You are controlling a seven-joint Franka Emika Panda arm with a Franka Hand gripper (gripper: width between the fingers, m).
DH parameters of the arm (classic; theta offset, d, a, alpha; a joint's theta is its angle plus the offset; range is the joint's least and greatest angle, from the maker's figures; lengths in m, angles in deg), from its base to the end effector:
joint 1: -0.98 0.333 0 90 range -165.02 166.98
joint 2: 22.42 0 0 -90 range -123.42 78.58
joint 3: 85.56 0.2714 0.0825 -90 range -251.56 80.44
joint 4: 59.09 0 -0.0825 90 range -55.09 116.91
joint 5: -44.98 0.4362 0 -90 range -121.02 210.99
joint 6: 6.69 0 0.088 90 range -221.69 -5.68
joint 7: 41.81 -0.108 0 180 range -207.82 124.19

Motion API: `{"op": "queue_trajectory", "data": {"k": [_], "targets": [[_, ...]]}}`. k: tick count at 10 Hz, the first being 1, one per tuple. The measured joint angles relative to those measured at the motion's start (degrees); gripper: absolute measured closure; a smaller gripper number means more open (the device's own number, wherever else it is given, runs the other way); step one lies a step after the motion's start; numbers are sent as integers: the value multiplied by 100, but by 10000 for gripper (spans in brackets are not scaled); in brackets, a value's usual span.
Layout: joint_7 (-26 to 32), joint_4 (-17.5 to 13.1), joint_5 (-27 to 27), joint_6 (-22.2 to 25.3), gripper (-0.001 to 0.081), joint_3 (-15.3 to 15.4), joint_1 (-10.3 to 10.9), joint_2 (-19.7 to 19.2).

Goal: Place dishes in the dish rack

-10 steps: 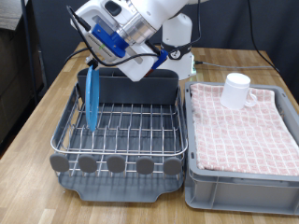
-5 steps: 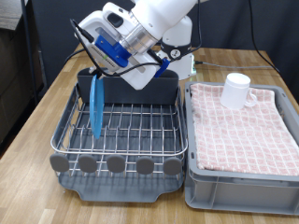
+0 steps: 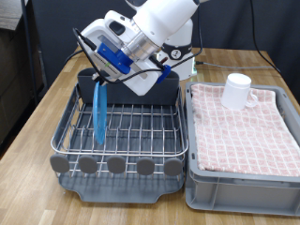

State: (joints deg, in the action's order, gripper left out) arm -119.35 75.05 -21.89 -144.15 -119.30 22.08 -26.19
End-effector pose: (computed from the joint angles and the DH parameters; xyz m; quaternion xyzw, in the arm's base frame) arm 0.5302 -0.1299 0.2310 0.8715 -0.2995 0.2034 0.3309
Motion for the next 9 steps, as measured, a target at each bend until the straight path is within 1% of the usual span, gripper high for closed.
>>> {"op": "queue_trajectory", "data": {"k": [1,2,3,4,5,6,7,8,9], "targets": [[-26,0,-8,-7,789,0,0,-11],[-34,0,-14,-10,711,-1,0,-13],[-35,0,-14,-16,711,-1,0,-13],[46,-1,75,-102,539,-6,0,-12],[325,-2,377,-286,357,-19,-6,-10],[733,-5,813,-442,357,-36,-13,13],[1241,-2,1404,-581,193,-55,-28,69],[1852,13,2104,-782,193,-87,-57,157],[2363,27,2630,-919,42,-142,-84,266]]}}
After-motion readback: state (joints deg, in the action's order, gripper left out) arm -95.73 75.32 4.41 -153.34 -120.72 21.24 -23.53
